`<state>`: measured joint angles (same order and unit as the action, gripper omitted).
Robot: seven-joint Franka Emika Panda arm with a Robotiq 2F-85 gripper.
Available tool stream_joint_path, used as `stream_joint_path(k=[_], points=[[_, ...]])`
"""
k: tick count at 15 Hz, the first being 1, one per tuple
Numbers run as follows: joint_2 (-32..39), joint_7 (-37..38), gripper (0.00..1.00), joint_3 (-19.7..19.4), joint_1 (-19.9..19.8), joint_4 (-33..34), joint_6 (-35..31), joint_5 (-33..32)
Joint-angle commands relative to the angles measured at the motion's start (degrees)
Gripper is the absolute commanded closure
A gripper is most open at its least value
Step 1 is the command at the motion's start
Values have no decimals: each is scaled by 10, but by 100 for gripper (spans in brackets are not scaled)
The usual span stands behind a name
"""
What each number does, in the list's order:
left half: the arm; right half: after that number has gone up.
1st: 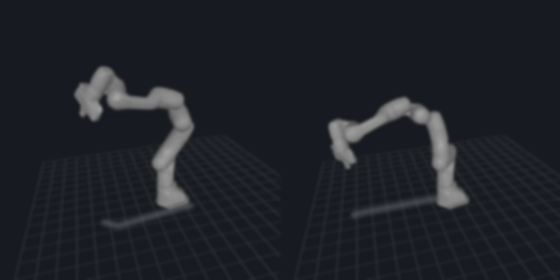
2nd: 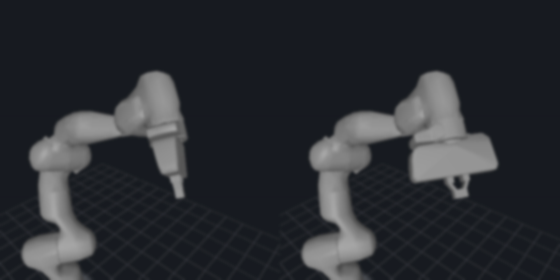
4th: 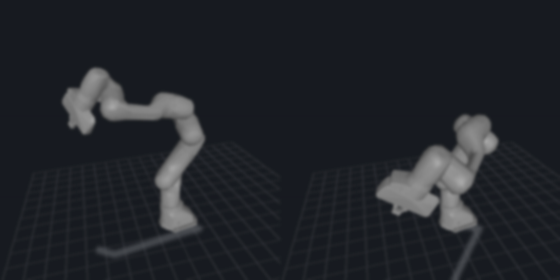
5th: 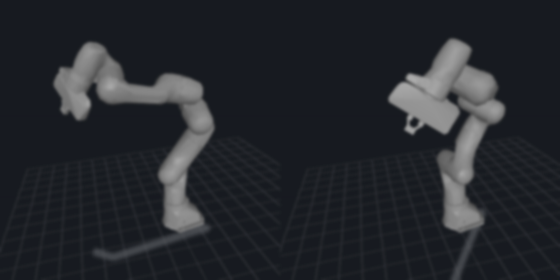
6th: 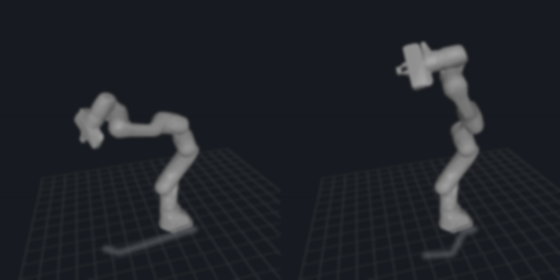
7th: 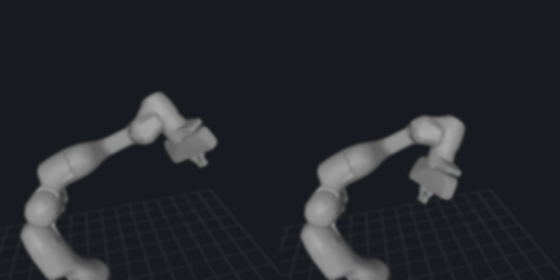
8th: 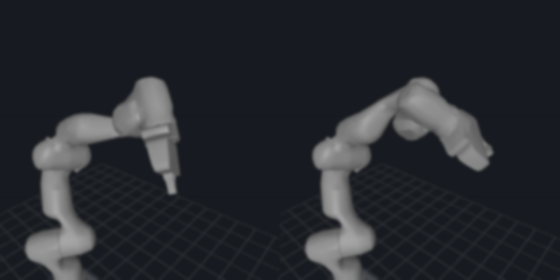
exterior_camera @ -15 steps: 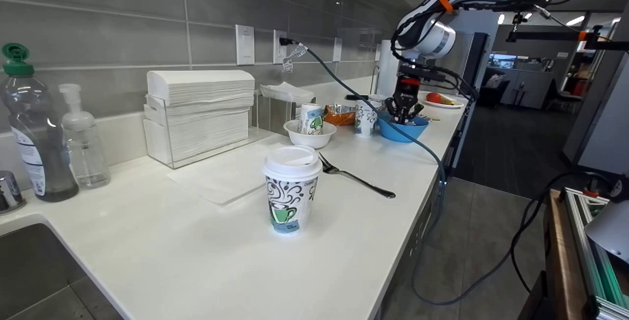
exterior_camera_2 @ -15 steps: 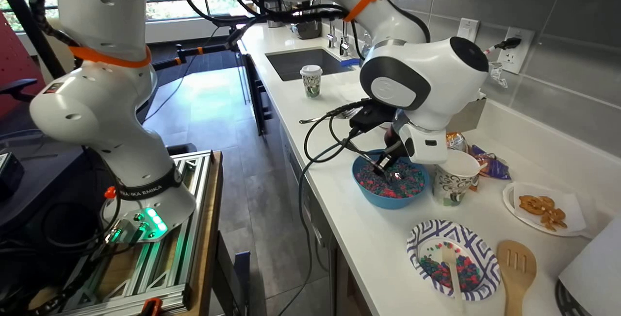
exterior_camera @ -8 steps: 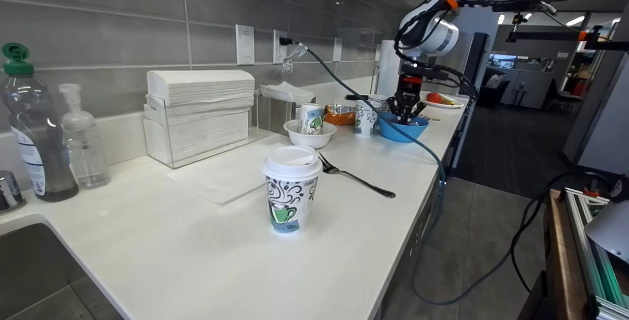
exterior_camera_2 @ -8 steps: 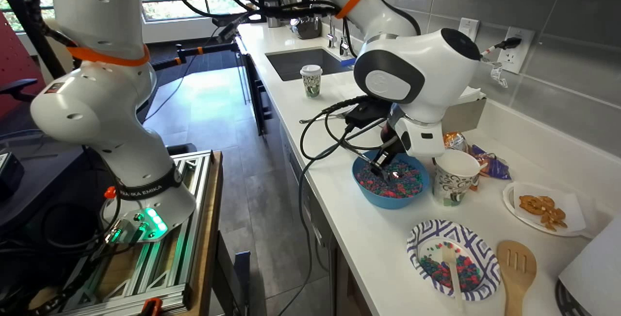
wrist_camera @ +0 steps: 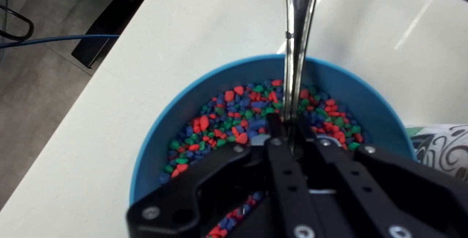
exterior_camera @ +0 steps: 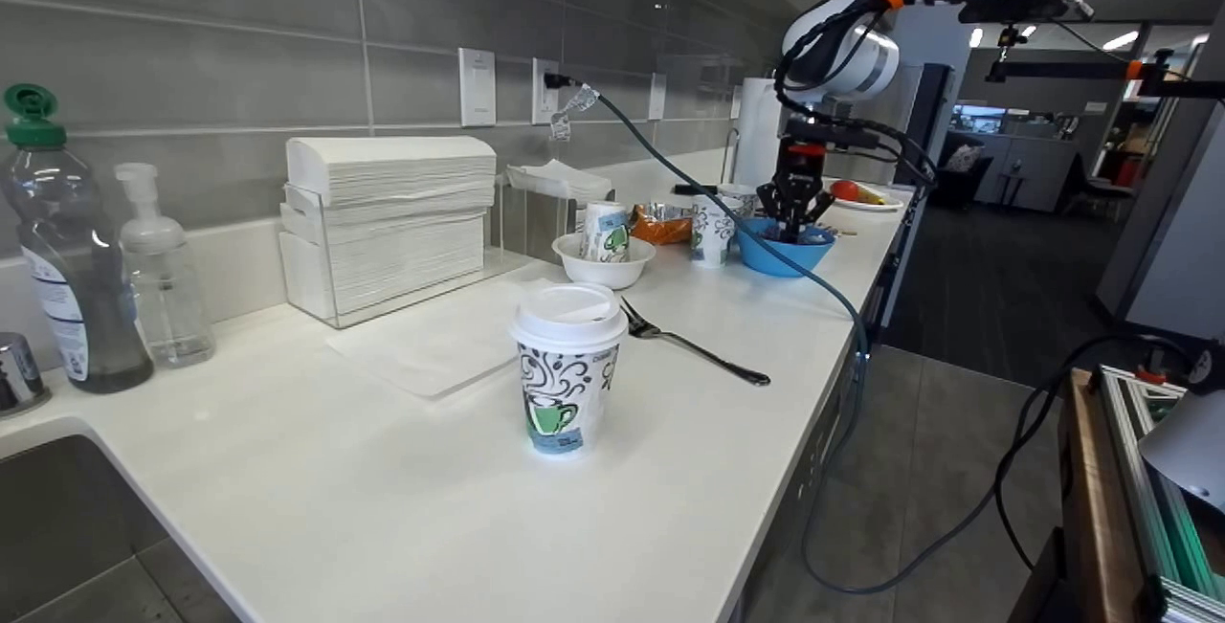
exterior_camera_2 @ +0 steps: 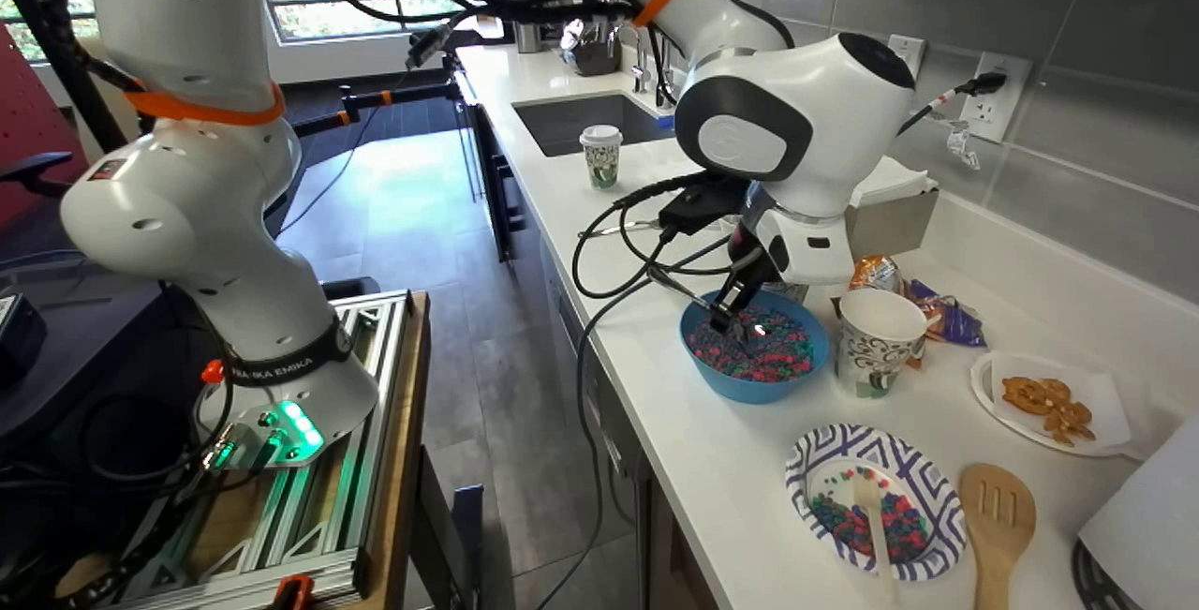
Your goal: Transfer a spoonful of contents from the blue bowl to the white bowl
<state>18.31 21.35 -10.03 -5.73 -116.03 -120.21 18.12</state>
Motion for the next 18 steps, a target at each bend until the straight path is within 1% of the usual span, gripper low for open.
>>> stream_joint_path(k=[1, 9, 18], points=[[-26, 15, 97, 3, 5, -23, -18, -25], [-47, 19, 97, 7, 8, -33, -12, -42], [-86, 27, 97, 4, 0, -52, 3, -51]])
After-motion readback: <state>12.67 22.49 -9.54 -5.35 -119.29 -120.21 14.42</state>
